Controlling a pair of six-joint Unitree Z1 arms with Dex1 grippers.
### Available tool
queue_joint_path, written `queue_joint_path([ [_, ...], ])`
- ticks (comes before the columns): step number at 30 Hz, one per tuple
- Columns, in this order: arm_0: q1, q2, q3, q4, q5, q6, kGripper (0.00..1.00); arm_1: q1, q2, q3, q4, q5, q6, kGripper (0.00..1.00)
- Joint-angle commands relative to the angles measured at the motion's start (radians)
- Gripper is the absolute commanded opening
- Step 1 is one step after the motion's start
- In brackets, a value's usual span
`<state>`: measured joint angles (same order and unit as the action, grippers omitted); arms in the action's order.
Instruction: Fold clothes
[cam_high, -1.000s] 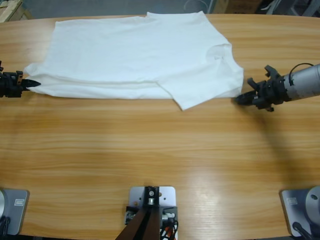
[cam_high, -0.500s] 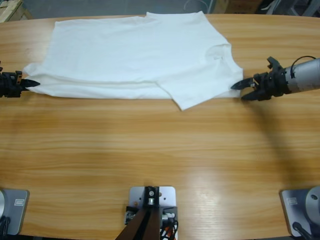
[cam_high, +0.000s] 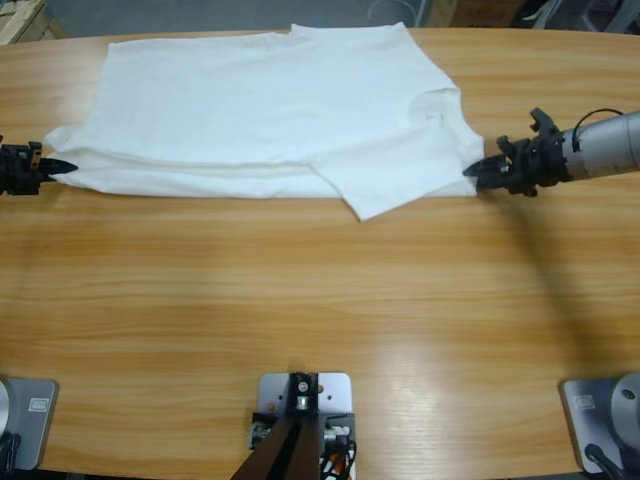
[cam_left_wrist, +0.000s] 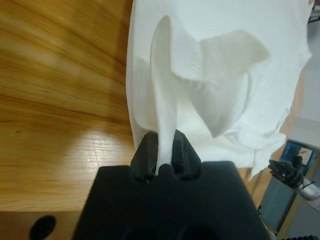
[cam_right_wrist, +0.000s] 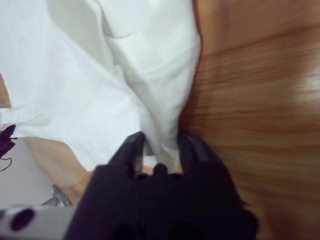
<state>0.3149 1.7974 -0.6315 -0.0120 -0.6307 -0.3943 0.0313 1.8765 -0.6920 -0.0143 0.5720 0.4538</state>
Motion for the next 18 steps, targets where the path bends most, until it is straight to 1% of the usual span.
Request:
queue_joint_path([
  [1,0.009,0.035,0.016,0.008,-0.011,0.016,0.000,-0.011,0.099,0.060,-0.020,0.032,0.002,0.000],
  [4,0.009,0.040,0.016,0.008,-0.011,0.018,0.000,-0.011,0.092,0.060,-0.017,0.051,0.006,0.000],
  [5,0.009,0.041,0.016,0.008,-0.011,0.018,0.000,-0.011,0.085,0.060,-0.008,0.056,0.007,0.018],
  [6,0.009,0.041,0.016,0.009,-0.012,0.018,0.000,-0.011,0.078,0.060,0.004,0.057,0.008,0.266],
  [7,0.008,0.041,0.017,0.009,-0.013,0.020,0.000,-0.011,0.066,0.063,0.015,0.059,0.008,0.537],
  [8,0.008,0.042,0.018,0.009,-0.014,0.020,0.000,-0.011,0.052,0.069,0.020,0.058,0.007,0.659],
  [9,0.007,0.042,0.018,0.008,-0.017,0.020,0.000,-0.011,0.038,0.074,0.027,0.055,0.006,0.746],
  [11,0.007,0.042,0.018,0.008,-0.020,0.022,0.000,-0.011,0.010,0.075,0.054,0.046,0.001,0.845],
  [12,0.007,0.042,0.018,0.009,-0.021,0.024,0.000,-0.011,0.005,0.076,0.061,0.046,-0.002,0.872],
  [15,0.007,0.042,0.018,0.009,-0.024,0.026,0.000,-0.001,-0.009,0.077,0.078,0.046,-0.003,0.918],
  [18,0.007,0.043,0.018,0.008,-0.026,0.030,0.000,0.029,-0.014,0.074,0.094,0.045,-0.002,0.918],
])
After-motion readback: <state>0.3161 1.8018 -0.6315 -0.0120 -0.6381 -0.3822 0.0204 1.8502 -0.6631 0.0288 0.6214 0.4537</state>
